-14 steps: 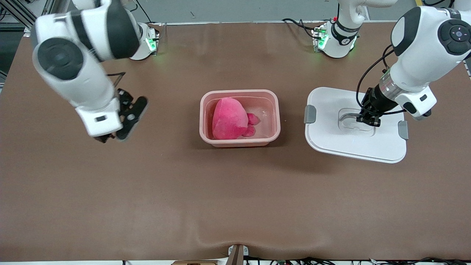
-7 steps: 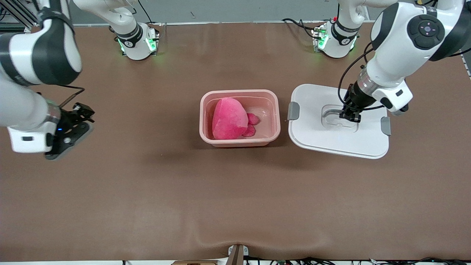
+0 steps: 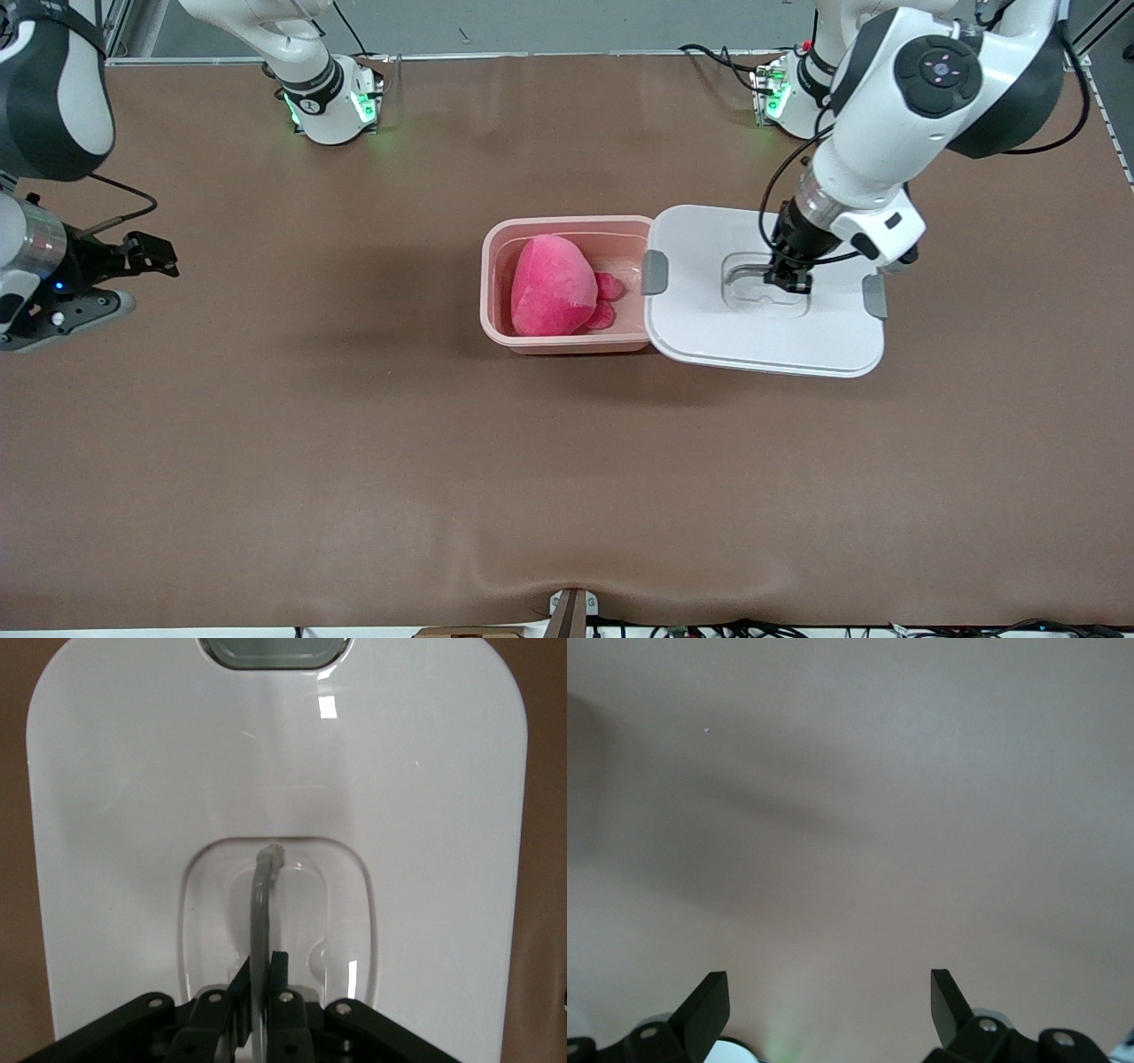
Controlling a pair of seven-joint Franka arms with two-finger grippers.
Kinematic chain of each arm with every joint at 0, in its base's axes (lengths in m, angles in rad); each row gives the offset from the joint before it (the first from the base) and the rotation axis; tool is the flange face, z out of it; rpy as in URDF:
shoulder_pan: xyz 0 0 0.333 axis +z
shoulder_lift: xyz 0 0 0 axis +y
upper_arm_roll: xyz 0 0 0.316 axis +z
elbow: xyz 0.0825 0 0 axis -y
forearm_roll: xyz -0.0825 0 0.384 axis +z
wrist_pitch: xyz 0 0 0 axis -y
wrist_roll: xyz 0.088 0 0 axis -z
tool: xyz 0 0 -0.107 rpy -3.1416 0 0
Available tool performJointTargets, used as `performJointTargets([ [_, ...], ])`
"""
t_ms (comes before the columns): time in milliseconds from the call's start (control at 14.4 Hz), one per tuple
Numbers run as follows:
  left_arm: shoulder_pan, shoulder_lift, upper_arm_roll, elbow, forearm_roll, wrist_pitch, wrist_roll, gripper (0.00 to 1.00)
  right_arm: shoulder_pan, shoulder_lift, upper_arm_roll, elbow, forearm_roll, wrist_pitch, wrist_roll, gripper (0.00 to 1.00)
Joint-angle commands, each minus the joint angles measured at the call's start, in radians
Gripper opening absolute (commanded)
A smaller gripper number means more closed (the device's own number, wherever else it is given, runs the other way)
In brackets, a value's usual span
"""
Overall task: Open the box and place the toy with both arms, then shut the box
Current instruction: 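Withdraw the right gripper while the left gripper carries the lid over the box, then lower the lid onto the box with the left gripper and press it down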
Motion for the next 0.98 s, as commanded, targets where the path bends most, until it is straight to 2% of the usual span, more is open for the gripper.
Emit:
performJointTargets([
  [0, -0.030, 0.047, -0.007, 0.066, -0.002, -0.013, -0.069, 0.00, -0.064, -0.083, 0.018, -0.129, 0.099, 0.090, 0.059, 1.00],
  [209, -0.070, 0.075, -0.007, 0.086, -0.002, -0.013, -0.129, 0.00, -0.049, -0.103, 0.029, -0.148, 0.112, 0.104, 0.229, 1.00],
  [348, -0.104, 0.108, -0.007, 0.121, 0.022, -0.013, -0.188, 0.00, 0.010, -0.138, 0.032, -0.174, 0.100, 0.087, 0.364, 1.00],
  [697, -0.208, 0.210, -0.007, 0.217, 0.081, -0.013, -0.352, 0.00, -0.001, -0.201, 0.026, -0.189, 0.096, 0.093, 0.380, 1.00],
  [906, -0.259, 0.277, -0.007, 0.285, 0.081, -0.013, -0.435, 0.00, -0.028, -0.191, 0.017, -0.117, 0.096, 0.046, 0.366, 1.00],
])
